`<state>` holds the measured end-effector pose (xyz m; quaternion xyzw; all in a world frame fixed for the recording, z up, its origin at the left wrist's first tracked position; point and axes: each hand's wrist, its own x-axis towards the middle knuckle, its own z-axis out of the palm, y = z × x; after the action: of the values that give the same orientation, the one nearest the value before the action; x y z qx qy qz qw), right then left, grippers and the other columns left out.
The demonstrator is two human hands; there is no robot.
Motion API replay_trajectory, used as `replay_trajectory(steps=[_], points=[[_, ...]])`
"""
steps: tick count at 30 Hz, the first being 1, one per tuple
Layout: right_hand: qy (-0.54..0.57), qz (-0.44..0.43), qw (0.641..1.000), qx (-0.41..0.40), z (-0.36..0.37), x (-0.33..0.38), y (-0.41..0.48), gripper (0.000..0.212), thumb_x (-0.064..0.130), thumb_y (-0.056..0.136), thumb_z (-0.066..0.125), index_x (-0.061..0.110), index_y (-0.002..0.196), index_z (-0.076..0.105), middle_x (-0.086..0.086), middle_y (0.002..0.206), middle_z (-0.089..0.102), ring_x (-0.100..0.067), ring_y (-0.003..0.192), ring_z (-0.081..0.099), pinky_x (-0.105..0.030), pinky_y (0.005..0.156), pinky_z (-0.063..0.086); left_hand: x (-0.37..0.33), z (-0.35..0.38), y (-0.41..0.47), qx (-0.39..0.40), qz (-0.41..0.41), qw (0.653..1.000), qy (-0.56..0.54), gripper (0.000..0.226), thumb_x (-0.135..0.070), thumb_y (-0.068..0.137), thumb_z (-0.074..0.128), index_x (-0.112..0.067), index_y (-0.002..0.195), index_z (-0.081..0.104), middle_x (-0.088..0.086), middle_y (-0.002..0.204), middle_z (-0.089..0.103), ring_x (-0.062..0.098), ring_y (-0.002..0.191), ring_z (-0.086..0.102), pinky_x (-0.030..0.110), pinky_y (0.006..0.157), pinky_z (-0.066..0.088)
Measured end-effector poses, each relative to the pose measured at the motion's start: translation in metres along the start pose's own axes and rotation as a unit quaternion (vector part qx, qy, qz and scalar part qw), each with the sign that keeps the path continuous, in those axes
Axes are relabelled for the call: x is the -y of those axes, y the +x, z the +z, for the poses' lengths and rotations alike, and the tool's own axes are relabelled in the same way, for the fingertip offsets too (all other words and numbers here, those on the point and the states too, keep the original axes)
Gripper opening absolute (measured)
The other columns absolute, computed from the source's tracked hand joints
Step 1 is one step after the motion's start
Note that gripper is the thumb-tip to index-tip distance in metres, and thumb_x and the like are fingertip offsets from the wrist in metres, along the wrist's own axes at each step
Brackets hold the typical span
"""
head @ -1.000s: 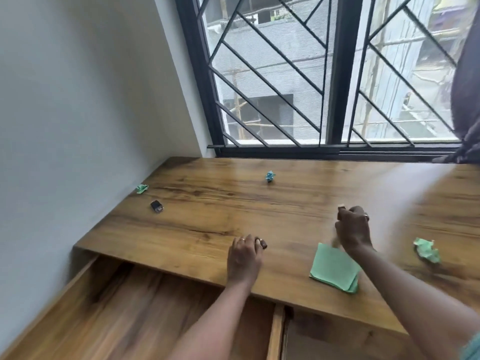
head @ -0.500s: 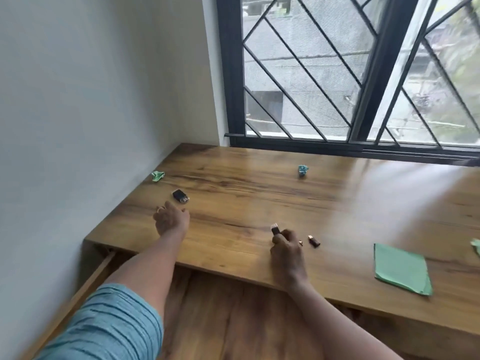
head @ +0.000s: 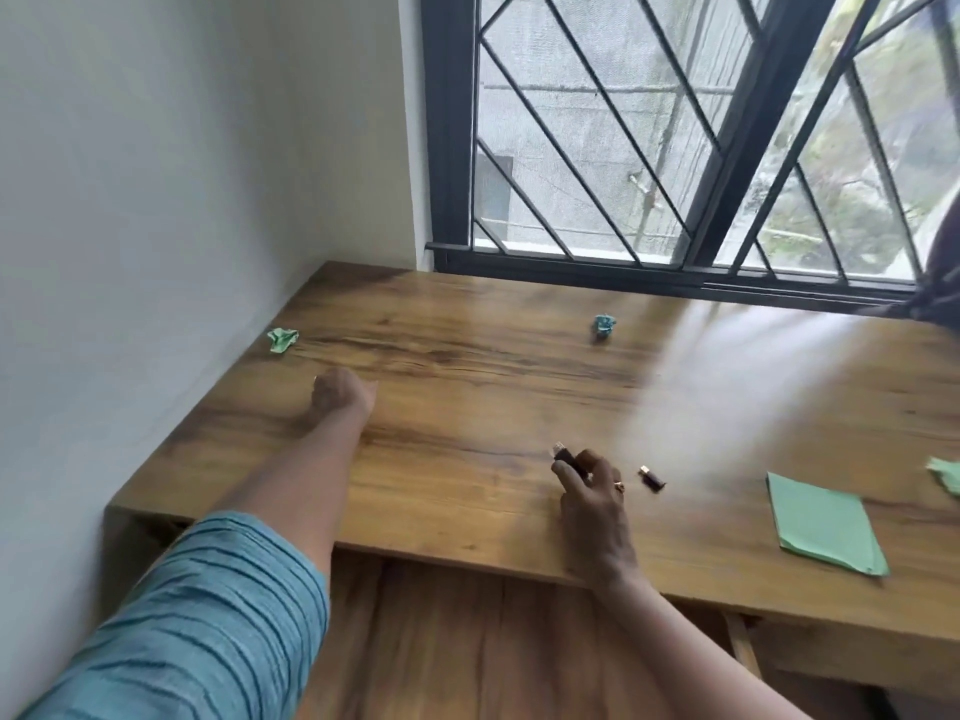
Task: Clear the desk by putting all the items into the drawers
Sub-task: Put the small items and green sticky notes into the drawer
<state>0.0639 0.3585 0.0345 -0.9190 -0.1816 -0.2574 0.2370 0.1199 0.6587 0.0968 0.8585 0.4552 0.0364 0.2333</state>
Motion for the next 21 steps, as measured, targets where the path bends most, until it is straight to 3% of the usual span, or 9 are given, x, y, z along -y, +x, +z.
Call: replay_trajectory(steps=[3, 7, 11, 13, 16, 18, 21], points=[[-0.016, -0.023, 0.999, -0.025, -0.001, 0.002, -0.002, 0.054, -0.017, 0.059, 0.063, 0.009, 0.106, 0.068, -0.019, 0.108, 0.049, -0.043, 0.084, 0.060, -0.047, 0.070, 0.053, 0.003, -0.006, -0.011, 0.002, 0.007, 1.000, -0.009, 0.042, -0.024, 0.089, 0.060, -0.005, 0.126, 0.055, 0.021, 0.130, 0.054, 0.033, 0.121, 0.054, 0.038, 0.096, 0.046], [0.013, -0.015, 0.999, -0.041, -0.010, 0.013, -0.020, 0.071, -0.023, 0.060, 0.060, 0.014, 0.120, 0.061, -0.012, 0.108, 0.036, -0.034, 0.092, 0.044, -0.049, 0.074, 0.051, 0.017, -0.013, -0.032, 0.015, 0.023, 0.998, -0.054, 0.039, -0.011, 0.096, 0.043, 0.005, 0.131, 0.049, 0.025, 0.135, 0.048, 0.040, 0.125, 0.047, 0.042, 0.100, 0.041], [0.042, -0.008, 0.999, -0.004, -0.032, 0.038, -0.061, 0.085, -0.030, 0.051, 0.060, 0.016, 0.122, 0.061, -0.008, 0.110, 0.035, -0.027, 0.094, 0.037, -0.048, 0.079, 0.050, 0.039, -0.025, -0.090, 0.010, 0.052, 0.997, -0.051, 0.035, -0.019, 0.097, 0.047, 0.006, 0.121, 0.056, 0.021, 0.125, 0.057, 0.034, 0.117, 0.055, 0.037, 0.093, 0.046], [0.059, 0.009, 0.998, 0.028, -0.047, 0.052, -0.079, 0.080, -0.027, 0.060, 0.055, 0.018, 0.125, 0.058, -0.012, 0.114, 0.038, -0.034, 0.099, 0.044, -0.048, 0.085, 0.048, 0.054, -0.029, -0.123, 0.005, 0.059, 0.998, -0.028, 0.037, -0.027, 0.096, 0.049, 0.001, 0.119, 0.059, 0.018, 0.122, 0.058, 0.031, 0.115, 0.055, 0.035, 0.091, 0.047], [0.107, 0.071, 0.987, 0.094, -0.078, 0.076, -0.108, 0.061, -0.015, 0.082, 0.047, 0.019, 0.133, 0.054, -0.020, 0.122, 0.043, -0.038, 0.111, 0.045, -0.040, 0.097, 0.040, 0.087, -0.028, -0.183, 0.007, 0.083, 0.996, -0.038, 0.029, -0.023, 0.094, 0.053, -0.003, 0.113, 0.064, 0.016, 0.118, 0.061, 0.030, 0.112, 0.054, 0.034, 0.087, 0.046], [0.139, 0.116, 0.979, 0.093, -0.092, 0.088, -0.128, 0.054, -0.008, 0.087, 0.046, 0.017, 0.135, 0.052, -0.021, 0.123, 0.046, -0.037, 0.110, 0.048, -0.036, 0.095, 0.042, 0.108, -0.027, -0.226, 0.033, 0.090, 0.992, -0.084, 0.026, -0.020, 0.088, 0.061, -0.006, 0.109, 0.068, 0.015, 0.111, 0.066, 0.029, 0.106, 0.060, 0.032, 0.079, 0.046], [0.138, 0.159, 0.968, 0.134, -0.109, 0.108, -0.165, 0.054, 0.002, 0.088, 0.050, 0.019, 0.139, 0.045, -0.017, 0.121, 0.048, -0.034, 0.104, 0.054, -0.038, 0.088, 0.048, 0.146, -0.023, -0.291, 0.085, 0.085, 0.989, -0.090, 0.030, -0.020, 0.082, 0.069, -0.008, 0.109, 0.070, 0.014, 0.111, 0.068, 0.028, 0.108, 0.062, 0.030, 0.084, 0.049]])
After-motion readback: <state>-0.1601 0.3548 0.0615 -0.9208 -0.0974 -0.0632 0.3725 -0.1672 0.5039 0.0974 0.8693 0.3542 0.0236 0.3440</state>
